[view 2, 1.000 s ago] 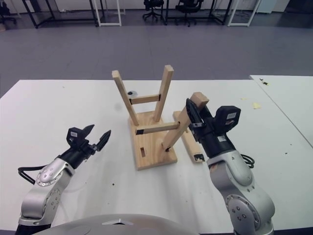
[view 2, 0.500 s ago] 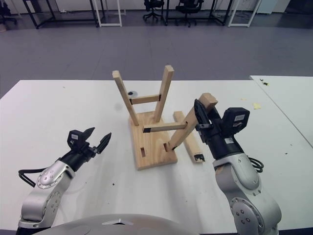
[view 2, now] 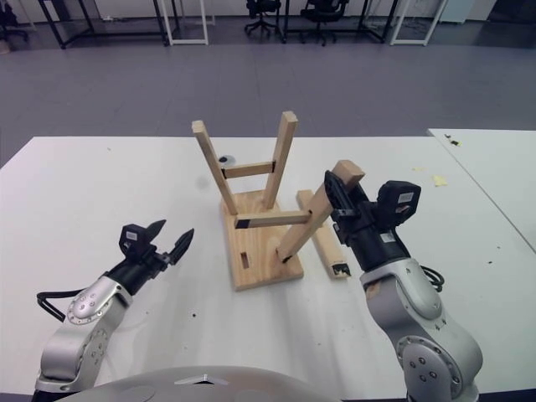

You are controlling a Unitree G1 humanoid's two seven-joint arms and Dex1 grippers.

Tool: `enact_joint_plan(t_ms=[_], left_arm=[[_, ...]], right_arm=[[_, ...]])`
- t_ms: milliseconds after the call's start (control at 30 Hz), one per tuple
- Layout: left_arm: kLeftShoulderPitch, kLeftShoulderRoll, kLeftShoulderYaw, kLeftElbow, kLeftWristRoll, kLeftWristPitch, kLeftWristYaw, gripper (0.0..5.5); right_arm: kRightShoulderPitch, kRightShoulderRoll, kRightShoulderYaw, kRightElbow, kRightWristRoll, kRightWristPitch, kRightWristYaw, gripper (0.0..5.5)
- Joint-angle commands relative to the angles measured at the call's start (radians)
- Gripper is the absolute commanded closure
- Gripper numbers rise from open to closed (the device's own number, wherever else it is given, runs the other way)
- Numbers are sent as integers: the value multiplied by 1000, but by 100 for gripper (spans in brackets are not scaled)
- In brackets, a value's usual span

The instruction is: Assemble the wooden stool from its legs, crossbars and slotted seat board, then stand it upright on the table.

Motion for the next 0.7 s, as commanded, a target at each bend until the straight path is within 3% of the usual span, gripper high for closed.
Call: enact_joint_plan(t_ms=[33, 700], left_arm=[[-11, 7, 1, 10, 6, -3, 0, 154], [-4, -9, -11, 18, 23, -17, 9, 154]], right_arm=[[10, 13, 16, 12, -52, -9, 8, 446], [-10, -17, 23, -19, -144, 36, 30, 446]])
